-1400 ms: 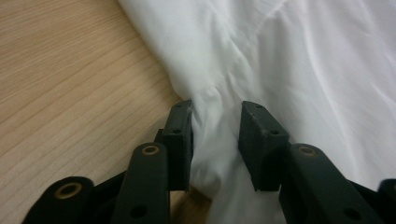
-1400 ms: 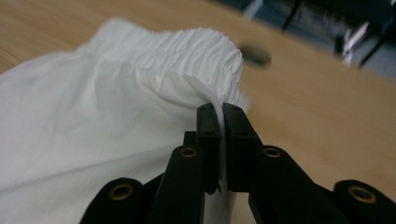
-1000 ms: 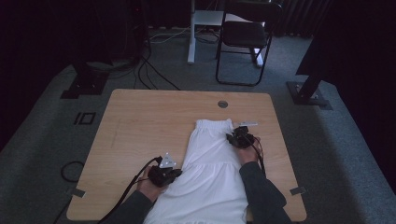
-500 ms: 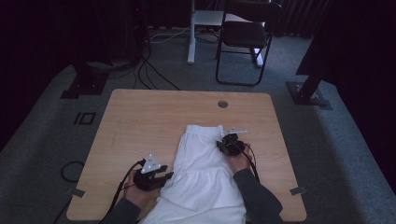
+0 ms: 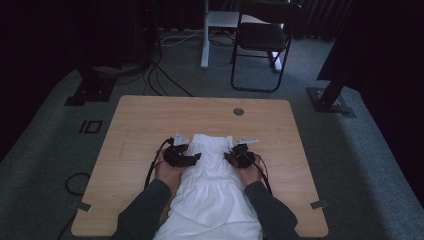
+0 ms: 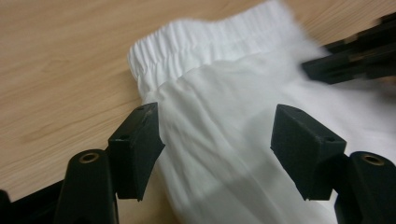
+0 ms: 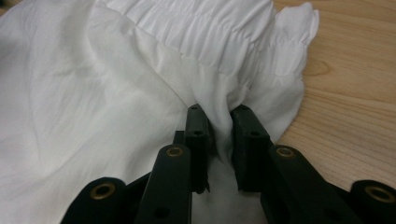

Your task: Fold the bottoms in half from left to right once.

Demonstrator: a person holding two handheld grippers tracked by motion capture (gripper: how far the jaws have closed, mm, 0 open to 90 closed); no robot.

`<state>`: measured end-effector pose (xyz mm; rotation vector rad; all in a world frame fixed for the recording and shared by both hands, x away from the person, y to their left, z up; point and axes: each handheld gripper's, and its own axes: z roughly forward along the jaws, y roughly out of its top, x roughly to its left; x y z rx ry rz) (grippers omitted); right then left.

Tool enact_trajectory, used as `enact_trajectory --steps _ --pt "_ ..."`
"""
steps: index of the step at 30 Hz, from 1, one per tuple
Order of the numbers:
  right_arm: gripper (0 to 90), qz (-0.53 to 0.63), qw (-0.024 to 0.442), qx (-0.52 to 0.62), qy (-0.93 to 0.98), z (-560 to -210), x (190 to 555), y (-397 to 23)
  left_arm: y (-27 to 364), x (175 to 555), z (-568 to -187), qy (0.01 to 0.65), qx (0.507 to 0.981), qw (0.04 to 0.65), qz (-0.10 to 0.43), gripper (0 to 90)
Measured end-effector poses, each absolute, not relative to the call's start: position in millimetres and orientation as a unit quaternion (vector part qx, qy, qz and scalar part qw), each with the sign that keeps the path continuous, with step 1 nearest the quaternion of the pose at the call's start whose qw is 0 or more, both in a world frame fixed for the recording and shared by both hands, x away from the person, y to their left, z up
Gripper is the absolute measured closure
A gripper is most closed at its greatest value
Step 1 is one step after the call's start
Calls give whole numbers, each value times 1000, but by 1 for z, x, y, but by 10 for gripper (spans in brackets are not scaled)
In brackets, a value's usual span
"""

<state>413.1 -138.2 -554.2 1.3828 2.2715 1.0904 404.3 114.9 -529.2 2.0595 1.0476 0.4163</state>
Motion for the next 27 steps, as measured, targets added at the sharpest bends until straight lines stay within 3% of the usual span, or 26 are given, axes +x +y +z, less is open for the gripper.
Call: enact_trajectory --steps 4,8,12,14,27 --pt "779 379 127 477 783 -554 415 -141 107 414 -540 427 806 369 178 308" --pt "757 373 154 475 782 -552 417 -144 108 419 -546 438 806 354 185 305" --pt "595 352 194 484 777 -550 422 -148 111 423 -553 446 805 346 182 297" --pt "537 347 184 493 776 -552 427 -150 112 424 -554 448 803 348 180 293" --pt "455 330 178 475 796 -551 434 -150 116 425 -555 457 798 344 189 256"
